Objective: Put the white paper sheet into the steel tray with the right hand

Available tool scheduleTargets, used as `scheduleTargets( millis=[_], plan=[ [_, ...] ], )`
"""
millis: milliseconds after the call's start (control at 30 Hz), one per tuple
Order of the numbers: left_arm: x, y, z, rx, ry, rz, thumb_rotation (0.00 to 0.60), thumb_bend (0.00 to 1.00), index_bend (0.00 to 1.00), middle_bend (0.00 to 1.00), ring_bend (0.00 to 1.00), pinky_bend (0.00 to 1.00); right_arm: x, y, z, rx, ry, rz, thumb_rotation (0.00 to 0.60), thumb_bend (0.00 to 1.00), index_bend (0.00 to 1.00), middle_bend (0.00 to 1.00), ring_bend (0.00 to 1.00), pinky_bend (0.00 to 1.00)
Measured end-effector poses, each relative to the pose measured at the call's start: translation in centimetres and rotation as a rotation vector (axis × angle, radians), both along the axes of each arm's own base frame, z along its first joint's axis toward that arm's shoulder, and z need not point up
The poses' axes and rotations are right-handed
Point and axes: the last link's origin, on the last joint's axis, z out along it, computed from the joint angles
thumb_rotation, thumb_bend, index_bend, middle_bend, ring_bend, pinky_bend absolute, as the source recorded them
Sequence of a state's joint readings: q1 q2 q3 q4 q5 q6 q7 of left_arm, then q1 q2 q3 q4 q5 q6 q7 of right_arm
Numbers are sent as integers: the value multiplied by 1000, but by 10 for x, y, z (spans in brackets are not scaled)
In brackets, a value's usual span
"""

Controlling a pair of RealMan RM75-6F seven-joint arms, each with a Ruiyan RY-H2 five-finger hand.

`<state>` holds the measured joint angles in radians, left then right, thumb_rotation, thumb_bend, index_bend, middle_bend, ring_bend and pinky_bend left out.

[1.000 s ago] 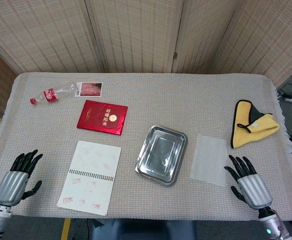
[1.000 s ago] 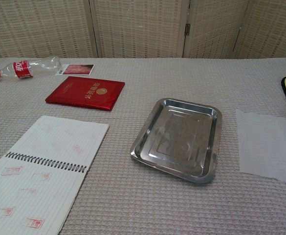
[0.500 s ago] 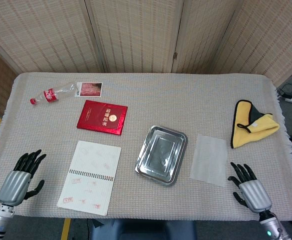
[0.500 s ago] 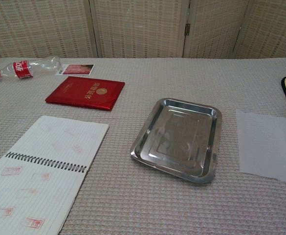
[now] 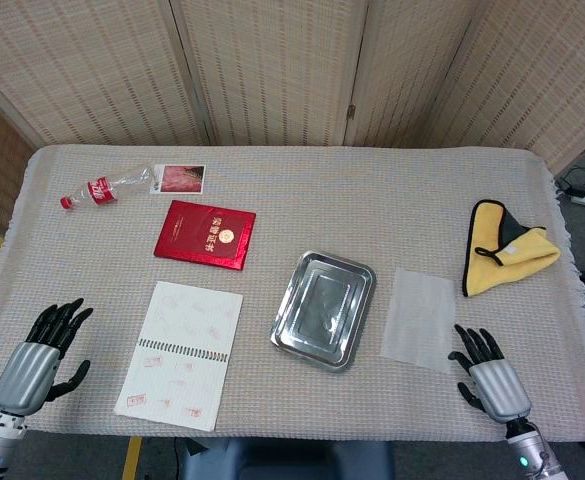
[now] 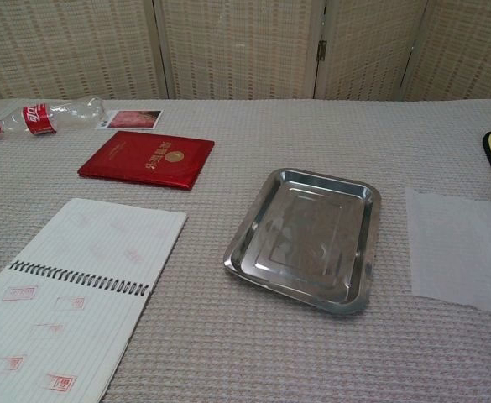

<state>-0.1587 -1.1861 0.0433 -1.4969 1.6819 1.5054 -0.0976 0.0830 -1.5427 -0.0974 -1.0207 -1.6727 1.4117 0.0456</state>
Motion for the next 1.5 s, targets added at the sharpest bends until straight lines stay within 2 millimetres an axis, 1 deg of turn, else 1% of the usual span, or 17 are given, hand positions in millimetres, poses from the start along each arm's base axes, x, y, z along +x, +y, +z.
scheduleTargets(
  millis=[267,667,1033,1267,1500],
  plan=[
    [0,-1,4,5,-12,6,600,476,0,0,0,0,4,-5,-11,9,7,15,600,397,356,0,0,0],
    [-1,0,7,19,-8,18,600,476,0,0,0,0,6,-13,-15,-11,10,8,600,398,356,0,0,0],
    [-1,0,7,18,-8,15,600,476,0,0,0,0,6,-13,-18,-1,17,3,600,397,356,0,0,0],
    [-1,-1,8,22,-10,14,600,476,0,0,0,0,6,-17,-21,0,11,-6,600,396,356,0,0,0],
    [-2,-1,13,26,-16,40,600,476,0,0,0,0,9,-25,-25,-18,-13,-2,600,397,397,2,0,0]
  ],
)
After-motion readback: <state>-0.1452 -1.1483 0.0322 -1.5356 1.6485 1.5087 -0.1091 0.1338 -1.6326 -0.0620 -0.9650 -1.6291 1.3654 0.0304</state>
